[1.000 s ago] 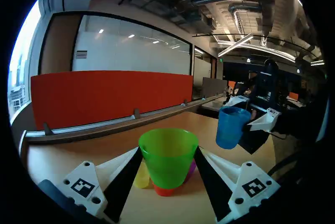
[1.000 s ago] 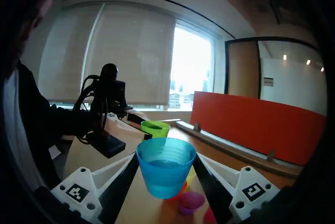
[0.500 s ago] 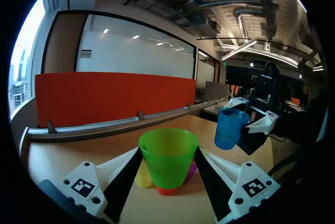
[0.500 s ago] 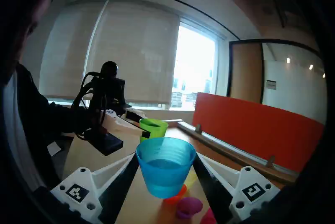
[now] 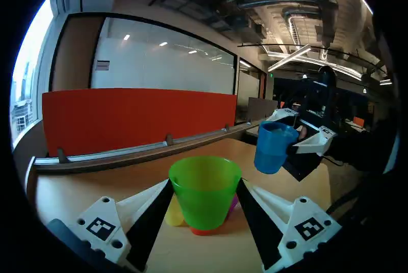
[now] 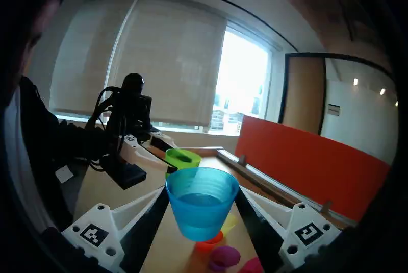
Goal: Pour water
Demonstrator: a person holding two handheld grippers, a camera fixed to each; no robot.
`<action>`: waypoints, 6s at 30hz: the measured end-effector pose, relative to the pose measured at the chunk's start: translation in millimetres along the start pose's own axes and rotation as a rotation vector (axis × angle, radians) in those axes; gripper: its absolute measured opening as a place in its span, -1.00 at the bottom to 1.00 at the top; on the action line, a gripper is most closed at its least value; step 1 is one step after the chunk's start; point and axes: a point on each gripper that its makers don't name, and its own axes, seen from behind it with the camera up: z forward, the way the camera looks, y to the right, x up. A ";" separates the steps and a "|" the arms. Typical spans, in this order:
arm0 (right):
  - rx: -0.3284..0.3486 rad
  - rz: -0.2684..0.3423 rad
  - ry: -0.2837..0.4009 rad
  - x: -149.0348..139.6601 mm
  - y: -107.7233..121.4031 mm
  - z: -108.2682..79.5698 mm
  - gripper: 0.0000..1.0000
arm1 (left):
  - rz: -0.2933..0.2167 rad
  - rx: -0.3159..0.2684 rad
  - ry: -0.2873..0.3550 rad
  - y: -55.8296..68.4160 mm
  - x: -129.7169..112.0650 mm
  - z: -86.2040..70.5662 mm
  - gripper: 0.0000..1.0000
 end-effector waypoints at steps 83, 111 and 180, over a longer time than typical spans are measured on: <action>0.035 -0.463 -0.014 58.4 14.3 56.4 0.83 | -0.008 -0.122 -0.003 69.1 -20.7 -2.1 0.72; 0.030 -0.619 -0.014 69.0 14.6 60.3 0.83 | 0.051 -0.125 0.051 77.1 -18.1 -0.5 0.72; -0.004 -0.923 -0.027 82.1 18.3 62.6 0.82 | 0.072 -0.122 0.086 80.7 -7.9 2.4 0.71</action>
